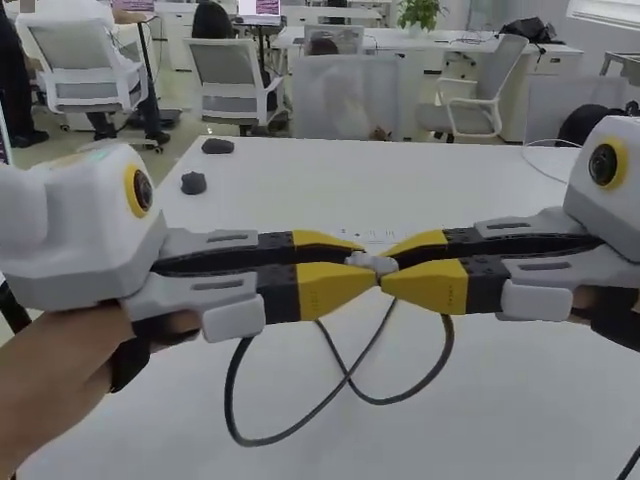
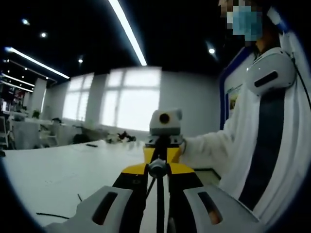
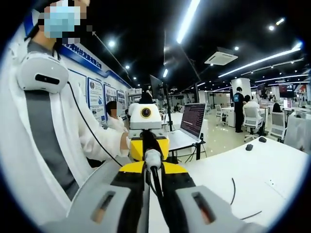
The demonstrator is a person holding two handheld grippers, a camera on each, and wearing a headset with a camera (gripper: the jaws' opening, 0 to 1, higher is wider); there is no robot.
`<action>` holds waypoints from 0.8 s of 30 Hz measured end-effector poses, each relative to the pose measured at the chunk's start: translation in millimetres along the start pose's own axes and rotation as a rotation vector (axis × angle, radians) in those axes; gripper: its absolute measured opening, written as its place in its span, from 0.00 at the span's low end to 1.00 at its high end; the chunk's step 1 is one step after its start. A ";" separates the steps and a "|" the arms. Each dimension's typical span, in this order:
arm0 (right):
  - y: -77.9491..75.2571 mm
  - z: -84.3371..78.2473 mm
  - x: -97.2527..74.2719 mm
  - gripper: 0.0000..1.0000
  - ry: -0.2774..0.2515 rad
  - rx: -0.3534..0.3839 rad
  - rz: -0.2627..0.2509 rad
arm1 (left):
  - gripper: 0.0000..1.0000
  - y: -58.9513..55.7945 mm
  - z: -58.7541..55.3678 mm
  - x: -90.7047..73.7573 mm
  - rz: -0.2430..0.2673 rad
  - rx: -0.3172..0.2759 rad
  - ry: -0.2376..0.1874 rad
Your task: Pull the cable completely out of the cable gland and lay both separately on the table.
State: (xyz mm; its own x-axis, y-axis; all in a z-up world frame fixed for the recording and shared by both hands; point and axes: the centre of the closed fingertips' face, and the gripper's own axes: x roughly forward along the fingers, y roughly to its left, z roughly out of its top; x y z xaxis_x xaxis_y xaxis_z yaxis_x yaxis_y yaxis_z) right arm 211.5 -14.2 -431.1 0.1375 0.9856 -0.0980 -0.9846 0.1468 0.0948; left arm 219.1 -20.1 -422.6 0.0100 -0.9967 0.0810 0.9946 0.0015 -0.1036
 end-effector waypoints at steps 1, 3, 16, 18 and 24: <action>-0.7 -0.2 0.1 0.11 0.003 0.000 -0.004 | 0.16 1.3 0.2 0.1 0.002 -0.003 0.003; -1.1 -1.8 1.5 0.11 0.009 -0.001 -0.006 | 0.16 1.7 -1.8 -2.1 0.003 -0.018 0.011; 4.0 -14.1 11.6 0.12 0.080 -0.021 0.027 | 0.15 -1.0 -17.0 -11.8 0.013 -0.057 0.149; 3.6 -11.7 10.7 0.12 0.084 -0.105 0.020 | 0.14 1.4 -12.3 -10.7 0.022 -0.112 0.121; 2.3 9.6 0.7 0.13 0.130 -0.234 0.040 | 0.14 4.2 4.6 -3.1 0.006 -0.171 0.059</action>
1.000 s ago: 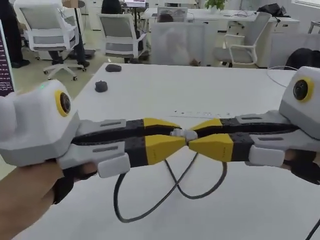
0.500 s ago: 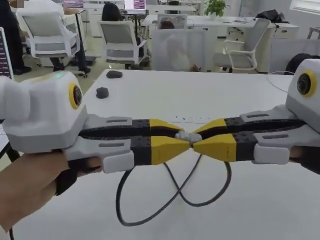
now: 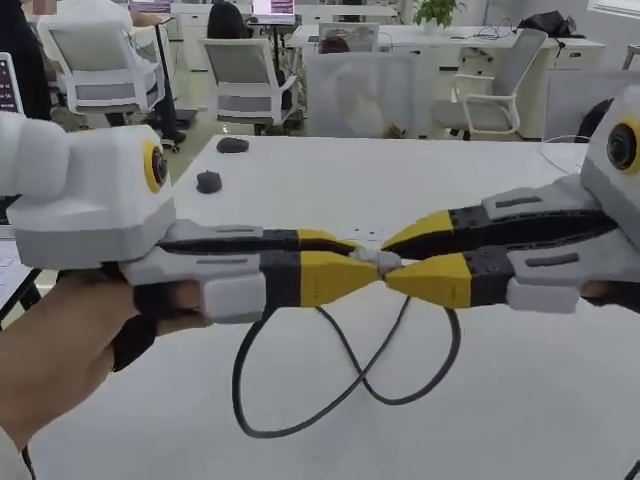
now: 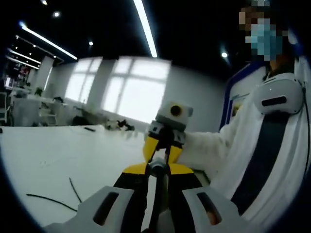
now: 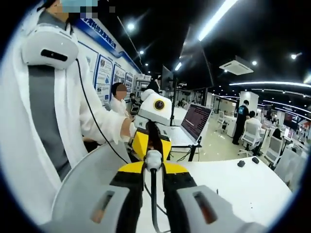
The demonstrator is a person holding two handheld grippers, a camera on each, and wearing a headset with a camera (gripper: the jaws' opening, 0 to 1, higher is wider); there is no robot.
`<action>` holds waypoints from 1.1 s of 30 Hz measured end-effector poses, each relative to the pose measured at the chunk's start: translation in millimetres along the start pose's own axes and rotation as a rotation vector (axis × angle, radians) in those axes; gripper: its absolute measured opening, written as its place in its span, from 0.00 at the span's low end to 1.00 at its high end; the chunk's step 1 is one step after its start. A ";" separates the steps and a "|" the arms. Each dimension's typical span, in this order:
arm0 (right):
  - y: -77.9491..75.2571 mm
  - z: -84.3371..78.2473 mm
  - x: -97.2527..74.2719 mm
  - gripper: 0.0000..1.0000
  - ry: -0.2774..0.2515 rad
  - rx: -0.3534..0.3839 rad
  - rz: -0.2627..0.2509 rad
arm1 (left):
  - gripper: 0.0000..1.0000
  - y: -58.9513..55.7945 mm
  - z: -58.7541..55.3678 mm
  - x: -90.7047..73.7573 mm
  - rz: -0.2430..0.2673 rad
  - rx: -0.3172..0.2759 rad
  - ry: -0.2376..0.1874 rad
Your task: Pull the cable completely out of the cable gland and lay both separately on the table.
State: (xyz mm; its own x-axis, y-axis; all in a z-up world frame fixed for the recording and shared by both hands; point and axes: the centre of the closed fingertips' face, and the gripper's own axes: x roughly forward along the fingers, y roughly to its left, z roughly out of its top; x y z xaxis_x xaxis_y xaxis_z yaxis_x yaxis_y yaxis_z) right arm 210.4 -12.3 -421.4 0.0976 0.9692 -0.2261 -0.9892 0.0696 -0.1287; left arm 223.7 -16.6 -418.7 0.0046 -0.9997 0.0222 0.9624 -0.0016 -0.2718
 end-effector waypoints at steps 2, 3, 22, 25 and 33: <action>-3.2 5.8 -5.5 0.13 0.012 -0.002 0.008 | 0.14 -1.2 7.2 5.5 -0.004 0.009 -0.018; -3.7 6.1 -8.4 0.13 0.028 -0.026 0.014 | 0.14 -0.3 10.0 8.0 -0.007 0.011 -0.023; -8.7 22.2 -45.5 0.13 0.171 -0.069 0.010 | 0.15 -16.1 38.2 34.7 -0.070 0.024 -0.066; -13.2 13.1 -37.9 0.12 0.084 -0.020 -0.033 | 0.15 -9.6 28.1 27.5 -0.048 -0.012 -0.068; -8.7 -10.7 -22.1 0.13 -0.018 0.076 -0.037 | 0.15 -3.6 1.7 14.4 -0.026 -0.039 -0.039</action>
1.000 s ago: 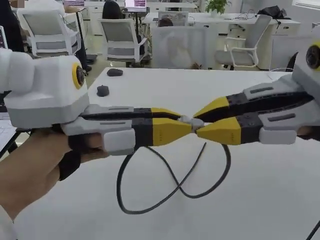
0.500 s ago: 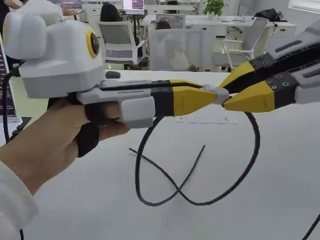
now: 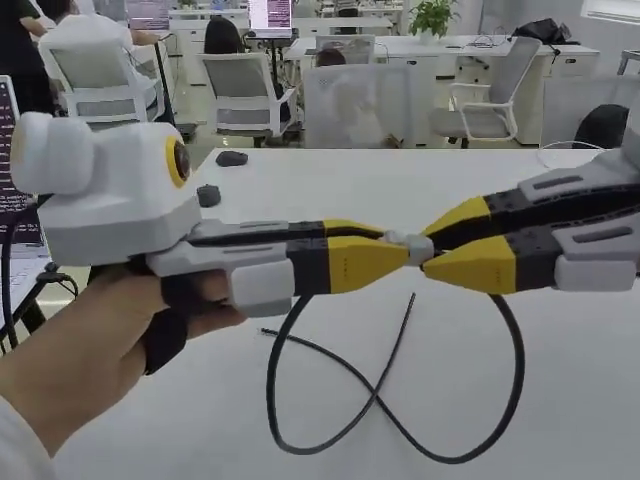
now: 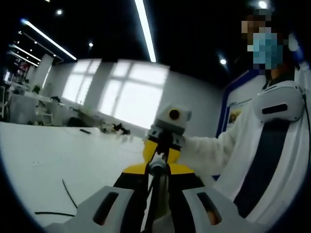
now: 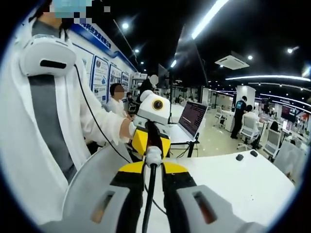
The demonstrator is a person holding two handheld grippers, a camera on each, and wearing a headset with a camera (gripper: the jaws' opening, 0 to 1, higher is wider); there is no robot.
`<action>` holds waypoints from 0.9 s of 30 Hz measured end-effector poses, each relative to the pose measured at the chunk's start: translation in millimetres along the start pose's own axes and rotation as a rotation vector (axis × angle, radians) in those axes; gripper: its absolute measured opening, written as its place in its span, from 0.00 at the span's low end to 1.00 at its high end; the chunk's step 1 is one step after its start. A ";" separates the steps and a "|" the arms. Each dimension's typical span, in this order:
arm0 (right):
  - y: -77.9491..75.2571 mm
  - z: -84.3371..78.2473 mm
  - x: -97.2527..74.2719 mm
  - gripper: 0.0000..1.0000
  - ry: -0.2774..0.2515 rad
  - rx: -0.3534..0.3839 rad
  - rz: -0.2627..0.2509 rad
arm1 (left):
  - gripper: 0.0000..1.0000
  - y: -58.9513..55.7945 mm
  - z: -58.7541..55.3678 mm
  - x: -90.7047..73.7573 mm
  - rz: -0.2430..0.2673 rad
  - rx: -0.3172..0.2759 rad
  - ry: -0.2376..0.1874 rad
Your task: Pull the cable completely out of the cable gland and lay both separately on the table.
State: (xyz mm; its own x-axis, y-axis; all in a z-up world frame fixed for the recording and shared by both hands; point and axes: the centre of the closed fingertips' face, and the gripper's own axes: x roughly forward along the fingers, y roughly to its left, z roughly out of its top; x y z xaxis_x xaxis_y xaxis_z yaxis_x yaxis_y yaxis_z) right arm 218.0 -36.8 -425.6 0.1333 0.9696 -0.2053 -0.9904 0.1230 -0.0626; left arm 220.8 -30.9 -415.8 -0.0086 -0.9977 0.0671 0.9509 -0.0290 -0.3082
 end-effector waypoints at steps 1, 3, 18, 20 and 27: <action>-0.5 -1.6 1.1 0.13 -0.007 0.014 0.001 | 0.15 0.4 -1.6 -0.7 0.003 -0.002 0.000; 3.6 -2.2 7.0 0.13 -0.030 0.060 0.016 | 0.15 0.0 -3.4 -0.4 0.003 -0.005 -0.003; 7.3 -25.1 24.0 0.13 -0.075 0.137 0.034 | 0.15 10.7 -27.7 -11.9 0.019 0.030 -0.001; 8.6 -28.6 27.6 0.13 -0.078 0.151 0.037 | 0.15 11.9 -31.9 -13.7 0.020 0.041 0.007; 12.9 -39.9 39.1 0.11 -0.050 0.141 0.039 | 0.15 17.6 -47.2 -20.1 0.034 0.018 0.036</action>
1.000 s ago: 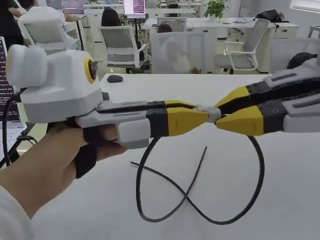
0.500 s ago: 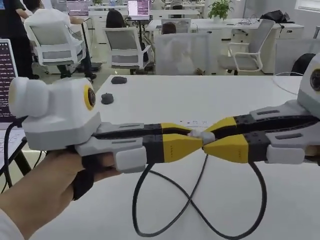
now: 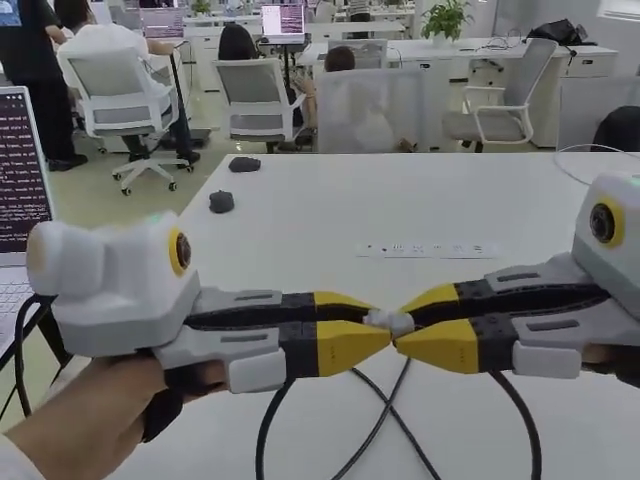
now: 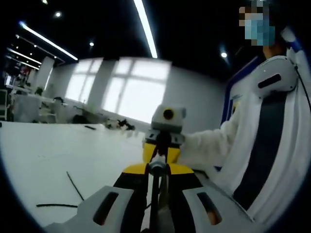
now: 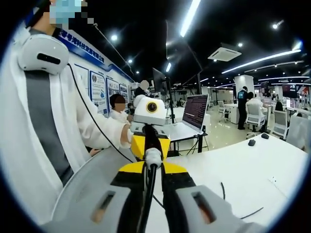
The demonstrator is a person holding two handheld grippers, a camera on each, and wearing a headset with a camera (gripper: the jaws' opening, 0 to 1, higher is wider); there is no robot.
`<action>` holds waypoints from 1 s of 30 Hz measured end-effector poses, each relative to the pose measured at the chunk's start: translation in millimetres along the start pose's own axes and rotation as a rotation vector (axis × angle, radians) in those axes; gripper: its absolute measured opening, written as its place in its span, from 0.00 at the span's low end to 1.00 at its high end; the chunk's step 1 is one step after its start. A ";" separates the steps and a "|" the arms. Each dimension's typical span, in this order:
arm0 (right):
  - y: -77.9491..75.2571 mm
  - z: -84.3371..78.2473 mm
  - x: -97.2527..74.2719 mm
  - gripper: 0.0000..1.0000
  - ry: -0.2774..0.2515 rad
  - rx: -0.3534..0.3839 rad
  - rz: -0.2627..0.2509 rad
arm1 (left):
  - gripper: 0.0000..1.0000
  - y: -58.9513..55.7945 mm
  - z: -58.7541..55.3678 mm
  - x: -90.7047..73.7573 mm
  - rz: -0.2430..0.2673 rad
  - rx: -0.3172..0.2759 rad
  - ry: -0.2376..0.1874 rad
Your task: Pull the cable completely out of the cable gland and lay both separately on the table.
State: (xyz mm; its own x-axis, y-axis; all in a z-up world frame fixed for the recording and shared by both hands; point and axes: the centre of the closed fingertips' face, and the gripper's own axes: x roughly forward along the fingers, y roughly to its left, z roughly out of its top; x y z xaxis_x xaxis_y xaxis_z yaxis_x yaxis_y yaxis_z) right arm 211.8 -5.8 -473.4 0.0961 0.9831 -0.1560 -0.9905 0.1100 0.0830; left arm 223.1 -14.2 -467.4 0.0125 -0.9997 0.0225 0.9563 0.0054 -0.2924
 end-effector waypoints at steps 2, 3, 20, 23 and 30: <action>3.5 -3.2 1.6 0.11 0.010 -0.016 0.014 | 0.15 -1.9 -4.6 -1.2 -0.012 -0.065 0.005; 6.2 -3.9 1.6 0.11 0.010 -0.037 0.030 | 0.14 -4.0 -6.5 -1.6 -0.026 -0.106 0.010; 4.3 -21.4 1.1 0.12 0.092 -0.398 -0.018 | 0.14 3.4 -24.5 0.1 -0.036 -0.394 0.011; 4.1 -22.2 -0.1 0.12 0.065 -0.300 -0.007 | 0.15 1.4 -22.1 0.7 -0.035 -0.337 -0.003; -2.5 0.2 -13.6 0.30 -0.135 0.227 0.052 | 0.15 -17.7 7.5 -3.4 -0.043 0.127 -0.096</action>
State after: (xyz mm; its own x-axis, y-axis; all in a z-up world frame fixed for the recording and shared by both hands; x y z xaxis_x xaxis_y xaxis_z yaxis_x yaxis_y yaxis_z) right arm 213.0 -19.4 -471.3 0.0728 0.9972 -0.0139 -0.9483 0.0735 0.3088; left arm 208.3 -10.7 -455.1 -0.0071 -0.9921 0.1249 0.9858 -0.0279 -0.1658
